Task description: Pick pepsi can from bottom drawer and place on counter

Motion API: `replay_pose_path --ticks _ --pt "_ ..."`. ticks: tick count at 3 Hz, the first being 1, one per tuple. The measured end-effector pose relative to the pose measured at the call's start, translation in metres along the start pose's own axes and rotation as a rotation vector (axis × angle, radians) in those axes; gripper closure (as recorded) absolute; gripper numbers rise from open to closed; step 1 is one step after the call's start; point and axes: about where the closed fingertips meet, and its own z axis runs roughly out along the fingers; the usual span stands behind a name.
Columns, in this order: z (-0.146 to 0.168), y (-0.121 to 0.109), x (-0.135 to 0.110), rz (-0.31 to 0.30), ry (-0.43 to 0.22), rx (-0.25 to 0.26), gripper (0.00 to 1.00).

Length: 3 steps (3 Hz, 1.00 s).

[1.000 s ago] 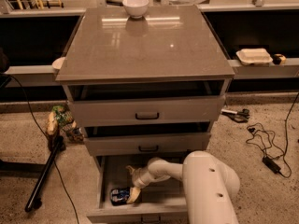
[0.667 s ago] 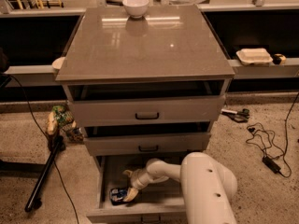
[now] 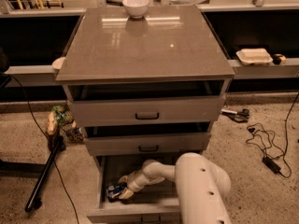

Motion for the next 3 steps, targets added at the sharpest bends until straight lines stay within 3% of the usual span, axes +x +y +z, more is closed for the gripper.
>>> replay_pose_path --ticks 1,2,3 --pt "0.004 0.006 -0.004 -0.002 0.007 -0.02 0.87" --pt "-0.025 0.008 -0.023 -0.05 -0.029 0.014 1.0" --pt "-0.085 0.021 -0.037 -0.1 -0.078 0.098 1.0"
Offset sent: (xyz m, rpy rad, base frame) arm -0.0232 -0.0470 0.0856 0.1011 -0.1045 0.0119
